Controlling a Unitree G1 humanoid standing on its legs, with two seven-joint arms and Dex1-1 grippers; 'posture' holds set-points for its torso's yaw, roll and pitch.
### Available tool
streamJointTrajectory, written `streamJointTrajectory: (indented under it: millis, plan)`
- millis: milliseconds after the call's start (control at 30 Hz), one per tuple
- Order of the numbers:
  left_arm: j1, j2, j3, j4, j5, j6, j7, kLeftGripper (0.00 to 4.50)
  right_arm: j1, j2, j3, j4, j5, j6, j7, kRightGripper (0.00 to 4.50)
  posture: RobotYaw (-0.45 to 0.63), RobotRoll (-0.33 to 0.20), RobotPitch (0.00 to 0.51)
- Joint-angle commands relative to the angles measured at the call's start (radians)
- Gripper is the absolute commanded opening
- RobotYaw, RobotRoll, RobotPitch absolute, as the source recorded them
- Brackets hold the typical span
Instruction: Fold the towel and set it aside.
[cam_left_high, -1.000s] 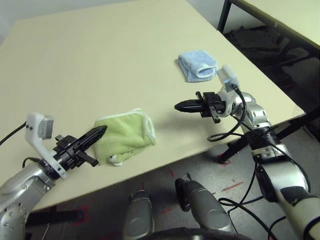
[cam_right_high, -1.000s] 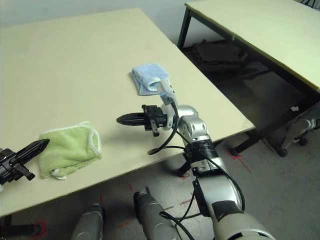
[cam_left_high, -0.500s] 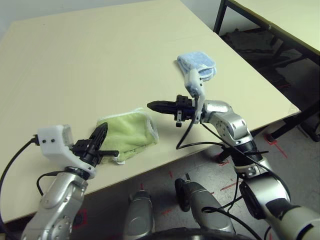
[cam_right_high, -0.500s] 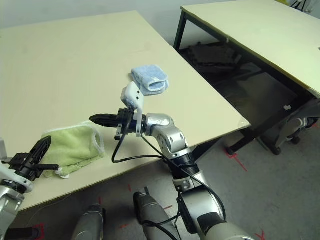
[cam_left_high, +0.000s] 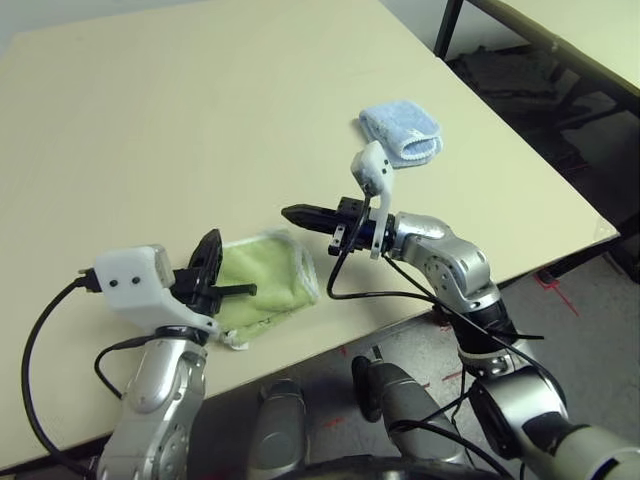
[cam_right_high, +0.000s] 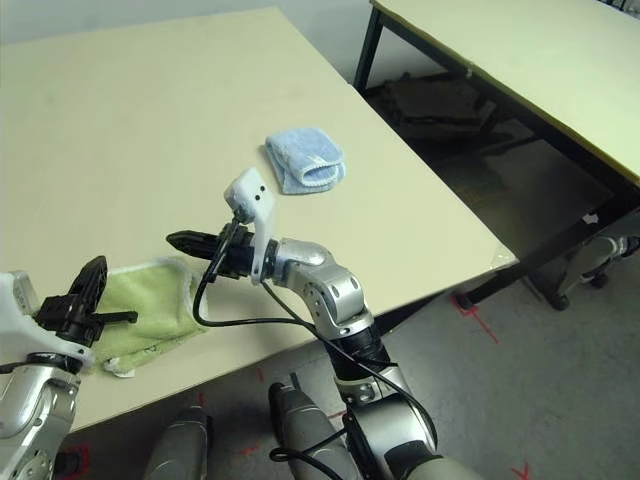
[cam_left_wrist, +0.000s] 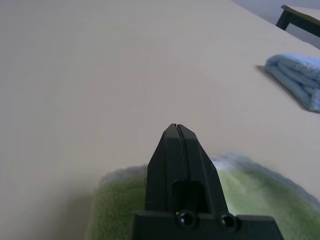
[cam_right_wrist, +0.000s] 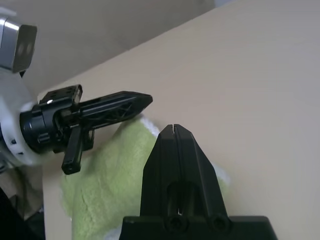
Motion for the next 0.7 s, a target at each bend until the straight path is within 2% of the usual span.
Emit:
streamJointTrajectory:
  millis: [33, 267, 700]
  plan:
    - [0.033, -0.015, -0.003, 0.021, 0.022, -0.026, -0.002, 0.00, -0.011, -0.002, 0.042, 0.032, -0.013, -0.065, 0.060, 0.04, -0.05, 0.000, 0.211]
    - [0.060, -0.041, -0.009, 0.024, 0.044, -0.054, -0.001, 0.00, -0.017, -0.019, 0.098, 0.052, 0.002, -0.127, 0.203, 0.04, -0.03, 0.000, 0.214]
    - [0.050, -0.057, -0.023, 0.056, 0.072, -0.086, -0.005, 0.00, -0.035, -0.004, 0.087, 0.108, -0.024, -0.165, 0.195, 0.04, -0.04, 0.000, 0.208]
